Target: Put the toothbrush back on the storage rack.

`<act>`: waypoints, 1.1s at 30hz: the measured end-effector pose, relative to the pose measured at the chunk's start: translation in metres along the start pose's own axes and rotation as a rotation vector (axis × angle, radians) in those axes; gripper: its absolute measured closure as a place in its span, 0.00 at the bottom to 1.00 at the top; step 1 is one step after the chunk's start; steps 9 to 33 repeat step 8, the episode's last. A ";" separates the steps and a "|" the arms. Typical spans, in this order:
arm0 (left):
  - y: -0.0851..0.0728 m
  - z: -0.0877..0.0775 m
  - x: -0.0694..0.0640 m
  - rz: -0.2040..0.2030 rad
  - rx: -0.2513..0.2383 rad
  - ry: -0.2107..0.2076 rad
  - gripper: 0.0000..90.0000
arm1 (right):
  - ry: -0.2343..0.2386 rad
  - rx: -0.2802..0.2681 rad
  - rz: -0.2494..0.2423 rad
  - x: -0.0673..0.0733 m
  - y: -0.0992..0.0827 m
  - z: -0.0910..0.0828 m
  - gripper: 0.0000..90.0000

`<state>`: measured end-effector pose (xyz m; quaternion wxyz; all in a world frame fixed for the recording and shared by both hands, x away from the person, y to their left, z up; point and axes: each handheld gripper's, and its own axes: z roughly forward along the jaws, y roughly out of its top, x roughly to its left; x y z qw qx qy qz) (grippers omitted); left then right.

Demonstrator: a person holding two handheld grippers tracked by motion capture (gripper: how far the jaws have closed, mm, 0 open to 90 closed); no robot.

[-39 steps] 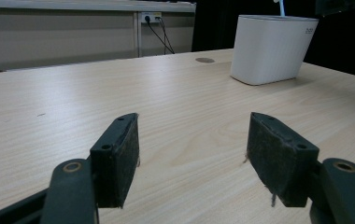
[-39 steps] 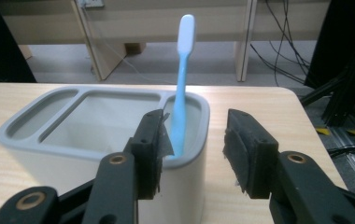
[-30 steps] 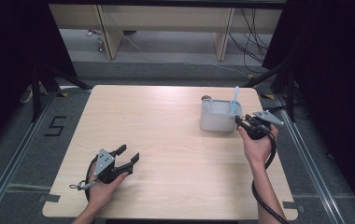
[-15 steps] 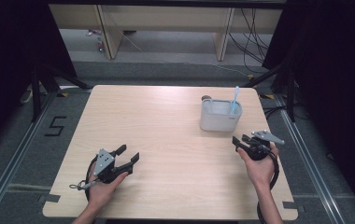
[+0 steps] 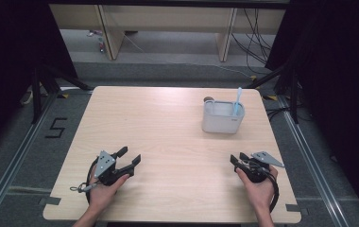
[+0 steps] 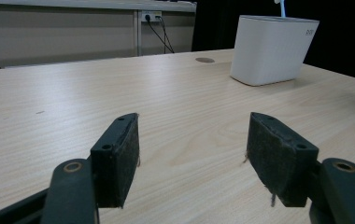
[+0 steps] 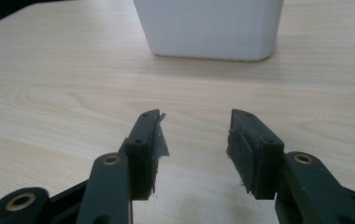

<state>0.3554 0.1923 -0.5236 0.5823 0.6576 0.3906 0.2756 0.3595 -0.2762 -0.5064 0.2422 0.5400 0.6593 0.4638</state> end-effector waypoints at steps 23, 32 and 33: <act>0.000 0.000 0.000 0.002 -0.005 0.004 0.37 | 0.009 -0.031 -0.005 0.005 -0.006 -0.003 0.60; 0.000 0.000 0.000 0.002 -0.005 0.004 0.37 | 0.009 -0.031 -0.005 0.005 -0.006 -0.003 0.60; 0.000 0.000 0.000 0.002 -0.005 0.004 0.37 | 0.009 -0.031 -0.005 0.005 -0.006 -0.003 0.60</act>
